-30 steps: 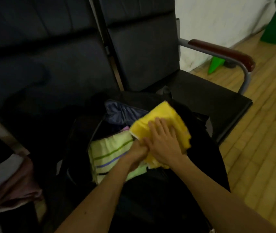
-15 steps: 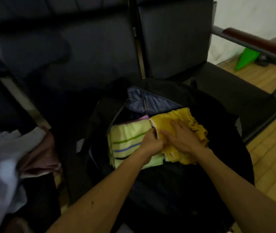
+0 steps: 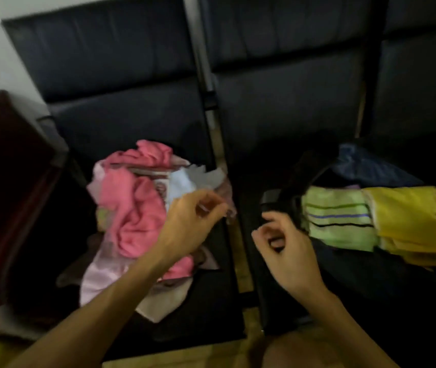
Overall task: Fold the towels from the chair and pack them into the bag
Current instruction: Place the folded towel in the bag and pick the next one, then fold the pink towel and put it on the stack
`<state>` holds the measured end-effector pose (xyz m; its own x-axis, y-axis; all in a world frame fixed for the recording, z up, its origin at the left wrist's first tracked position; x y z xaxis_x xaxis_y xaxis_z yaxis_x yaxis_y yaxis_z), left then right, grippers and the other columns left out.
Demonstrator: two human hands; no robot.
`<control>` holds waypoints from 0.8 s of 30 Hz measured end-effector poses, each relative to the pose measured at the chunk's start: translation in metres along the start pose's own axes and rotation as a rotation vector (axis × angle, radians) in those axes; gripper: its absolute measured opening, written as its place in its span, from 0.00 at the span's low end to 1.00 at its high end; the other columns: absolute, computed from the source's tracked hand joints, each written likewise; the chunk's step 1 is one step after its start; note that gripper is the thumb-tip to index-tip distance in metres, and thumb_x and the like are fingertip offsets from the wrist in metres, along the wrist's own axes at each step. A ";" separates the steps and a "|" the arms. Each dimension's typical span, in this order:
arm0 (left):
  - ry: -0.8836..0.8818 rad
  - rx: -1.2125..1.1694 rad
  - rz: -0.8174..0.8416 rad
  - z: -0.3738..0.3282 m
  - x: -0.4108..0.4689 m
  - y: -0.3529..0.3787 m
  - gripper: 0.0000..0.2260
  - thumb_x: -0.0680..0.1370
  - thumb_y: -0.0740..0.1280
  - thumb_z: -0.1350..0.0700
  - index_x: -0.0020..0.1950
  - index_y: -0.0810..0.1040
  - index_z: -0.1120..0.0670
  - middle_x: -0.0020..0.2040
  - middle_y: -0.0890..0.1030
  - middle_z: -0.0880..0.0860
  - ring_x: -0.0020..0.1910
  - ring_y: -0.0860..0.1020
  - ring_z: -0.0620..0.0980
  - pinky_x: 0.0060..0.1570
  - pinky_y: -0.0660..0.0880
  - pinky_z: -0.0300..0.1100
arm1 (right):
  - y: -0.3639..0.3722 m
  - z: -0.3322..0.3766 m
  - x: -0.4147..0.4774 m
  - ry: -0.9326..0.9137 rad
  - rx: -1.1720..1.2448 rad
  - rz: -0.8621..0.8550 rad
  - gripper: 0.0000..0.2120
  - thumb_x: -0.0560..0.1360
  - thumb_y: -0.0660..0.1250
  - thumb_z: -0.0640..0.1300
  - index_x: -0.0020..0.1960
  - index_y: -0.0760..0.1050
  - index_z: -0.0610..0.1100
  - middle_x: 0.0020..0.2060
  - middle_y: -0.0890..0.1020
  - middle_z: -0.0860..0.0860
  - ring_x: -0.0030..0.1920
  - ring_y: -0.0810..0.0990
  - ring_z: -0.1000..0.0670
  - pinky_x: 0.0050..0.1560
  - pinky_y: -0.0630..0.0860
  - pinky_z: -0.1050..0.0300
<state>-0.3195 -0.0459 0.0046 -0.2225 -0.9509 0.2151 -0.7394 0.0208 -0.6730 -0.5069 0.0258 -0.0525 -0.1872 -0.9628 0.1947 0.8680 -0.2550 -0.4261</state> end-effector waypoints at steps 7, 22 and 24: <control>-0.273 0.099 0.044 0.153 -0.084 -0.034 0.04 0.72 0.76 0.55 0.40 0.83 0.49 0.33 0.82 0.46 0.31 0.77 0.36 0.34 0.69 0.28 | 0.164 -0.011 -0.035 0.117 -0.072 0.313 0.04 0.74 0.73 0.44 0.48 0.80 0.49 0.40 0.82 0.59 0.43 0.80 0.61 0.43 0.74 0.71; -0.267 0.309 0.162 0.227 -0.068 -0.009 0.23 0.82 0.61 0.52 0.77 0.63 0.45 0.54 0.83 0.55 0.52 0.82 0.60 0.48 0.75 0.50 | 0.262 -0.026 0.006 0.299 -0.333 0.302 0.02 0.74 0.69 0.44 0.43 0.79 0.49 0.41 0.83 0.50 0.43 0.81 0.46 0.39 0.73 0.54; -0.242 0.352 0.190 0.222 -0.066 -0.012 0.26 0.82 0.61 0.52 0.79 0.59 0.43 0.53 0.83 0.56 0.50 0.82 0.59 0.46 0.74 0.50 | 0.257 -0.013 0.007 0.225 -0.319 0.273 0.11 0.71 0.71 0.44 0.33 0.73 0.52 0.31 0.78 0.55 0.35 0.77 0.50 0.34 0.67 0.58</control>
<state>-0.1544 -0.0523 -0.1586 -0.1479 -0.9859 -0.0787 -0.4300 0.1358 -0.8926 -0.2917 -0.0479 -0.1722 -0.0975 -0.9850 -0.1426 0.7215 0.0287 -0.6918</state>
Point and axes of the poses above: each hand's wrist, its own x-axis towards the middle knuckle, its own y-axis out of the palm, z = x × y, the point moved 10 cm from there along x, towards the middle knuckle
